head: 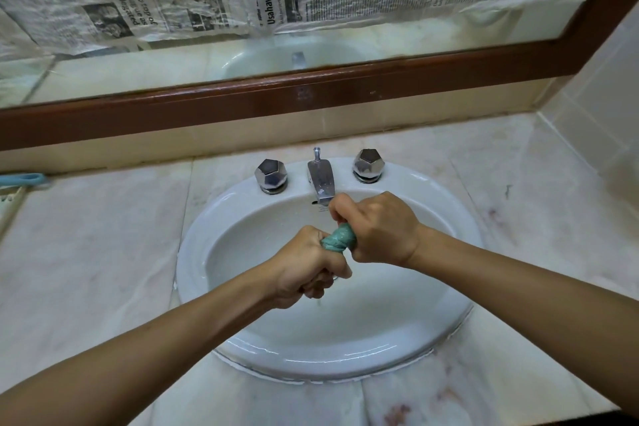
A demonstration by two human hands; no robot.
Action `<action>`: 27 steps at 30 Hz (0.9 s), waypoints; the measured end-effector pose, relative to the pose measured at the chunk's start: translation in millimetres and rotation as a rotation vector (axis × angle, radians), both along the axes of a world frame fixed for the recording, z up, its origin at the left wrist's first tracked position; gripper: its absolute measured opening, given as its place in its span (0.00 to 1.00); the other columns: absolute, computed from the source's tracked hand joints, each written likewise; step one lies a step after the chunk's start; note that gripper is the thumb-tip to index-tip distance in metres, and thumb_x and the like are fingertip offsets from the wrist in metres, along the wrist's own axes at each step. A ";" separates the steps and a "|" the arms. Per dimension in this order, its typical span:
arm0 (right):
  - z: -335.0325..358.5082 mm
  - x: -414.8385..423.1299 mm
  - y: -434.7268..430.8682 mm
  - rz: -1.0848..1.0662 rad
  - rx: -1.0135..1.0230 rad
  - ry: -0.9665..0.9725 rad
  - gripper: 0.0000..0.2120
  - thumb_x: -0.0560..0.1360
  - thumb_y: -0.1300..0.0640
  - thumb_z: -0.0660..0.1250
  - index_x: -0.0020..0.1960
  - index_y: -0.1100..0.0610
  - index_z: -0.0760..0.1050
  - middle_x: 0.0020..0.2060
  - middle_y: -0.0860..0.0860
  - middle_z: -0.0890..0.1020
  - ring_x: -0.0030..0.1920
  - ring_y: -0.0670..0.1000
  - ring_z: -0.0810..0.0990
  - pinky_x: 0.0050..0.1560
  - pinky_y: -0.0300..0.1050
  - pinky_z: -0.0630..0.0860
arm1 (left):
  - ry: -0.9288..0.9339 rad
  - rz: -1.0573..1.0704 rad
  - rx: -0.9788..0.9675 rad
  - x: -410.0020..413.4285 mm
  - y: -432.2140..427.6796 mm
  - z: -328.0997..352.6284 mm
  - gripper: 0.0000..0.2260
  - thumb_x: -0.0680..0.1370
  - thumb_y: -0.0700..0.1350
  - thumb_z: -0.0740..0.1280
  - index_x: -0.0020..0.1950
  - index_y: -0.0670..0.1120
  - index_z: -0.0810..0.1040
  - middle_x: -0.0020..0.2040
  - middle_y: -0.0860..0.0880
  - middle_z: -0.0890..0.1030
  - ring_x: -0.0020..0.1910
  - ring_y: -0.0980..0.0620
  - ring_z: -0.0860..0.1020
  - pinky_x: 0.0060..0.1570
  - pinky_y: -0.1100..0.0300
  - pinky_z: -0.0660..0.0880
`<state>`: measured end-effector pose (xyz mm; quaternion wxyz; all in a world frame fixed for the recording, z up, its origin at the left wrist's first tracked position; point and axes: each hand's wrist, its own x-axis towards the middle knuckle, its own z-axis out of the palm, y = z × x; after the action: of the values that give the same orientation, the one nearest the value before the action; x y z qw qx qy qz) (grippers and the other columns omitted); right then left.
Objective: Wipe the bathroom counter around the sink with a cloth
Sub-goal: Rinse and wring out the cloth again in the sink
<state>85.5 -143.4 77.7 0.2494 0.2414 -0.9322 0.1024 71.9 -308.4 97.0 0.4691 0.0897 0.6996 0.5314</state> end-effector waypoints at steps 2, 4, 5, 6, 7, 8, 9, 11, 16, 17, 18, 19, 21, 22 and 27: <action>1.1 1.8 -0.3 -0.010 0.004 -0.002 0.27 0.48 0.63 0.70 0.43 0.56 0.62 0.19 0.49 0.70 0.17 0.57 0.65 0.22 0.35 0.56 | -0.081 0.017 0.046 2.7 -0.8 2.1 0.16 0.63 0.34 0.66 0.26 0.47 0.59 0.19 0.50 0.59 0.18 0.55 0.56 0.22 0.69 0.55; 3.5 2.4 0.9 -0.012 0.000 -0.010 0.27 0.48 0.64 0.70 0.43 0.55 0.62 0.19 0.49 0.70 0.17 0.58 0.66 0.21 0.35 0.57 | -0.110 0.022 0.077 4.0 -1.0 4.3 0.17 0.64 0.34 0.66 0.28 0.47 0.58 0.19 0.51 0.58 0.18 0.55 0.55 0.22 0.69 0.55; 5.2 3.0 2.1 -0.010 0.001 -0.015 0.27 0.49 0.64 0.69 0.43 0.55 0.61 0.19 0.49 0.70 0.17 0.58 0.66 0.21 0.36 0.58 | -0.096 0.018 0.080 4.3 -0.5 5.3 0.18 0.66 0.32 0.67 0.28 0.47 0.59 0.19 0.50 0.59 0.18 0.55 0.56 0.22 0.68 0.54; 7.1 3.5 3.1 -0.011 0.009 -0.029 0.26 0.50 0.63 0.69 0.43 0.55 0.61 0.20 0.50 0.71 0.17 0.58 0.66 0.20 0.36 0.58 | -0.060 0.014 0.070 3.6 0.4 6.3 0.19 0.68 0.31 0.66 0.27 0.46 0.60 0.19 0.50 0.60 0.18 0.55 0.57 0.22 0.68 0.55; 9.0 4.0 4.8 -0.015 0.016 -0.050 0.25 0.51 0.63 0.68 0.44 0.55 0.61 0.20 0.50 0.71 0.17 0.58 0.65 0.20 0.36 0.57 | 0.004 0.007 0.043 2.4 2.0 7.7 0.19 0.70 0.30 0.66 0.27 0.46 0.62 0.19 0.50 0.61 0.18 0.54 0.58 0.22 0.66 0.55; 9.9 5.1 7.1 -0.028 0.010 -0.079 0.24 0.52 0.63 0.67 0.44 0.55 0.61 0.20 0.50 0.71 0.17 0.58 0.64 0.21 0.36 0.56 | 0.101 -0.011 -0.001 1.0 3.4 9.6 0.18 0.70 0.31 0.67 0.26 0.46 0.64 0.20 0.49 0.63 0.19 0.53 0.60 0.23 0.65 0.57; 10.8 6.8 8.9 -0.050 0.001 -0.107 0.24 0.53 0.63 0.67 0.45 0.54 0.61 0.20 0.50 0.70 0.18 0.57 0.61 0.21 0.37 0.56 | 0.226 -0.043 -0.062 -0.5 4.1 10.9 0.17 0.71 0.33 0.68 0.27 0.45 0.66 0.21 0.48 0.65 0.20 0.51 0.62 0.24 0.63 0.60; 11.1 12.1 8.3 -0.111 -0.015 -0.195 0.23 0.56 0.64 0.68 0.46 0.53 0.61 0.22 0.50 0.68 0.21 0.57 0.61 0.22 0.39 0.57 | 0.506 -0.150 -0.207 -3.5 2.1 11.7 0.12 0.71 0.41 0.71 0.31 0.44 0.70 0.24 0.47 0.71 0.24 0.49 0.68 0.27 0.59 0.66; 12.5 30.4 -4.6 -0.296 -0.140 -0.756 0.12 0.68 0.53 0.70 0.44 0.48 0.67 0.34 0.48 0.71 0.38 0.55 0.73 0.33 0.45 0.66 | 0.904 -0.375 -0.317 -3.9 -20.7 -3.6 0.09 0.75 0.53 0.69 0.45 0.48 0.76 0.37 0.53 0.76 0.38 0.53 0.74 0.38 0.58 0.68; 11.4 34.7 -6.6 -0.294 -0.207 -0.837 0.14 0.66 0.50 0.73 0.42 0.48 0.67 0.35 0.48 0.73 0.38 0.54 0.75 0.33 0.45 0.69 | 0.939 -0.398 -0.310 -4.2 -27.1 -9.1 0.09 0.75 0.53 0.69 0.50 0.49 0.77 0.41 0.54 0.76 0.42 0.53 0.74 0.40 0.59 0.68; 8.9 38.5 -7.7 -0.283 -0.300 -0.925 0.16 0.64 0.48 0.75 0.40 0.50 0.69 0.35 0.49 0.75 0.36 0.52 0.76 0.33 0.46 0.71 | 0.981 -0.406 -0.295 -4.7 -33.7 -14.8 0.10 0.75 0.53 0.69 0.54 0.51 0.78 0.45 0.54 0.76 0.45 0.54 0.74 0.43 0.60 0.69; 7.4 42.7 -9.3 -0.256 -0.425 -1.024 0.17 0.63 0.46 0.77 0.40 0.52 0.71 0.34 0.50 0.77 0.33 0.51 0.76 0.31 0.46 0.72 | 1.043 -0.404 -0.275 -5.5 -40.5 -20.5 0.12 0.75 0.53 0.69 0.57 0.53 0.79 0.47 0.54 0.76 0.47 0.55 0.73 0.46 0.60 0.70; 6.2 52.5 -14.0 -0.199 -0.716 -1.232 0.20 0.65 0.44 0.77 0.43 0.58 0.74 0.30 0.53 0.77 0.26 0.50 0.71 0.27 0.43 0.67 | 1.233 -0.398 -0.238 -5.7 -54.4 -31.5 0.15 0.73 0.54 0.70 0.59 0.55 0.80 0.48 0.54 0.76 0.47 0.54 0.74 0.46 0.58 0.73; 6.8 56.7 -17.1 -0.181 -0.833 -1.310 0.21 0.67 0.43 0.75 0.45 0.60 0.75 0.28 0.54 0.77 0.24 0.50 0.69 0.25 0.41 0.64 | 1.339 -0.385 -0.235 -5.1 -60.6 -37.4 0.16 0.72 0.54 0.70 0.59 0.55 0.80 0.48 0.54 0.77 0.45 0.52 0.76 0.43 0.56 0.74; -2.8 65.6 -35.8 -0.205 -1.385 -1.628 0.27 0.73 0.41 0.66 0.51 0.68 0.74 0.30 0.60 0.77 0.17 0.50 0.67 0.18 0.36 0.60 | 1.541 -0.054 -0.179 15.0 -85.1 -61.0 0.17 0.70 0.48 0.70 0.59 0.53 0.81 0.52 0.51 0.79 0.48 0.49 0.77 0.41 0.52 0.73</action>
<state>151.1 -179.3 74.9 -0.3567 -0.1726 -0.5730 0.7174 87.0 -393.4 36.0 -0.1314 0.4127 0.8663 0.2488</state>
